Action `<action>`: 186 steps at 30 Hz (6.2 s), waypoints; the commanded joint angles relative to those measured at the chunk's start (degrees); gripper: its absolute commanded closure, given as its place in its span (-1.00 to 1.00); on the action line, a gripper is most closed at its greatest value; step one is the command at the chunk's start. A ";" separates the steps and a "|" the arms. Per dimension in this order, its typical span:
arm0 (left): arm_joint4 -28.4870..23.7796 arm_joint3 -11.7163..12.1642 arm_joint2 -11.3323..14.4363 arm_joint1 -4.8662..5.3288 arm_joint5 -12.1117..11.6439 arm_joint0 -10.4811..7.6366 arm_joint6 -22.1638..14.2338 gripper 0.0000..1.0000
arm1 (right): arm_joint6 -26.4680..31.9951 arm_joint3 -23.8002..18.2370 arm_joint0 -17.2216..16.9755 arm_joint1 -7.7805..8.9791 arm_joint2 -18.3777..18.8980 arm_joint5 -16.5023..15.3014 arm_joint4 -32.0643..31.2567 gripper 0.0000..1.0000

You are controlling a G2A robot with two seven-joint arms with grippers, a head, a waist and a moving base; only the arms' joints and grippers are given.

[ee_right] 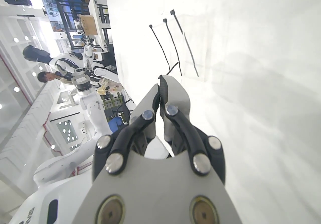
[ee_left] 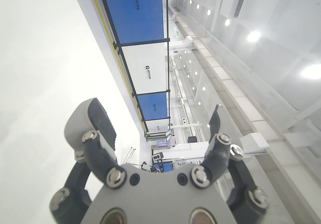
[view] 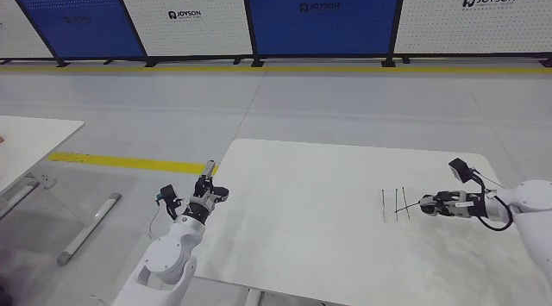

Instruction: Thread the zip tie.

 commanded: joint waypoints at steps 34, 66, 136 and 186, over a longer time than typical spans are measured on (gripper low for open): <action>0.00 0.00 0.00 0.00 0.00 0.00 0.00 -1.00 | 0.51 -42.20 -28.32 9.54 11.74 0.02 21.95 1.00; 0.00 0.00 0.00 0.00 0.00 0.00 0.00 -1.00 | 0.51 -69.60 -53.83 13.59 23.89 0.06 51.61 1.00; 7.77 -2.08 2.12 0.18 -4.49 0.76 -5.54 -1.00 | -14.87 -82.25 -51.54 12.55 20.73 14.06 32.22 1.00; 24.44 -3.89 17.96 -0.11 -4.52 -1.55 -17.34 -1.00 | -30.58 -78.21 -47.45 9.44 6.86 12.59 26.50 1.00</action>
